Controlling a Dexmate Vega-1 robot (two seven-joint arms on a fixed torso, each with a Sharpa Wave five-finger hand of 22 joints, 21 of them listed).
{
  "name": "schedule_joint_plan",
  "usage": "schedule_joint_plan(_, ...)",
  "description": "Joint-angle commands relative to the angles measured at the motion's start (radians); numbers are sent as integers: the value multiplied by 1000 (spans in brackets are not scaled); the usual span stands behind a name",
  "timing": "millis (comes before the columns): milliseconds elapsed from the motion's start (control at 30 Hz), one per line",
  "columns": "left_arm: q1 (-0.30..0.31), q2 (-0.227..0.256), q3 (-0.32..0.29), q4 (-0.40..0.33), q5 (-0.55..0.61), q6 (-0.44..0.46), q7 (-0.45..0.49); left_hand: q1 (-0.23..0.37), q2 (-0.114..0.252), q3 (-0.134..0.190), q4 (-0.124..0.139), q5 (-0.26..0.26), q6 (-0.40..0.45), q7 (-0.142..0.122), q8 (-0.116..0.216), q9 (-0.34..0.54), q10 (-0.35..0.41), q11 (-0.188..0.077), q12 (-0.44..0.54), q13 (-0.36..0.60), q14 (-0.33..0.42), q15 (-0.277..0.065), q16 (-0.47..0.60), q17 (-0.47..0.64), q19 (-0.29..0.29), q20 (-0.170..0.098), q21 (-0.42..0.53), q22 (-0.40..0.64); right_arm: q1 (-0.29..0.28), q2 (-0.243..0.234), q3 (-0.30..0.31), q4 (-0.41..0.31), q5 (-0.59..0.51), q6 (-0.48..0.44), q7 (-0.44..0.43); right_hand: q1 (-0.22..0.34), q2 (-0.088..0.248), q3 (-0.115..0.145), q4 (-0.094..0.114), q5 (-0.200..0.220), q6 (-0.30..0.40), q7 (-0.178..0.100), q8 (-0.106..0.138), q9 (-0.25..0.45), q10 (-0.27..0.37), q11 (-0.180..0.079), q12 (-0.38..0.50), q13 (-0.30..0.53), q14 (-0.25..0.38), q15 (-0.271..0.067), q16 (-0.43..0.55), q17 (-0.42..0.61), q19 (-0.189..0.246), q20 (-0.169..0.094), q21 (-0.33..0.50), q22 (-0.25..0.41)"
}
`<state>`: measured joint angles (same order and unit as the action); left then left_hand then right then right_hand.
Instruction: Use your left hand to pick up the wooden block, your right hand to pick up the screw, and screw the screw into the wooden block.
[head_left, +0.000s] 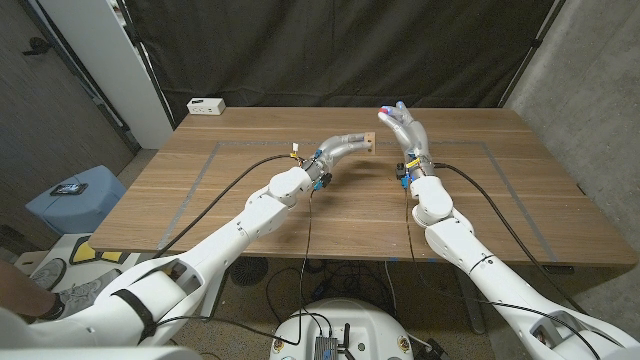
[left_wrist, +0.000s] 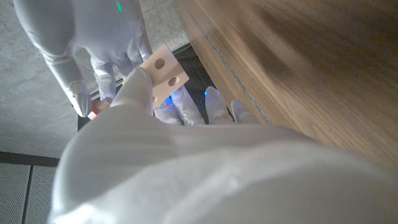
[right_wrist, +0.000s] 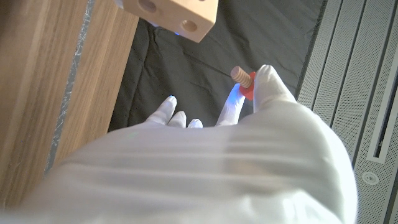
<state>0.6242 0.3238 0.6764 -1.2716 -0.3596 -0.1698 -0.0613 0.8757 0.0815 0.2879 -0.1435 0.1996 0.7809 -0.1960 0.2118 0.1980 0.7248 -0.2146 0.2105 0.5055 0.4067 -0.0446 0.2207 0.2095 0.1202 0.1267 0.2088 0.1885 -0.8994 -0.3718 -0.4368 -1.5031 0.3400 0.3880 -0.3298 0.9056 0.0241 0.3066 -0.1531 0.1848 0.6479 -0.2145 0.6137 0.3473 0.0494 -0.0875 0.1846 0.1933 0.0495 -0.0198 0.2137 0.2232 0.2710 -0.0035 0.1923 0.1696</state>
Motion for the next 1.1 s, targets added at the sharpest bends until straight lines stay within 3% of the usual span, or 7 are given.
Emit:
schedule_joint_plan(33,15,7,-2,-26,-6,7,7,-3,3,5,-3,6,16,13,2,2,-6,-1,2,1,7,-57,3,0,0,7,6,2,-15,6,0,-12,25,15,23,13,1,3,-5,-3,-8,-3,-6,-2,-7,-6,0,1,-6,-2,0,0,-7,2,-3,4)
schedule_joint_plan(1100,14,1,5,-31,0,15,17,-3,5,7,-4,6,14,15,2,2,-8,0,2,0,7,-55,4,0,1,9,7,2,-28,4,-9,-27,34,7,45,19,5,1,-4,-5,-10,-3,-9,-9,-16,-9,4,1,-13,-4,-1,0,-13,3,-2,4)
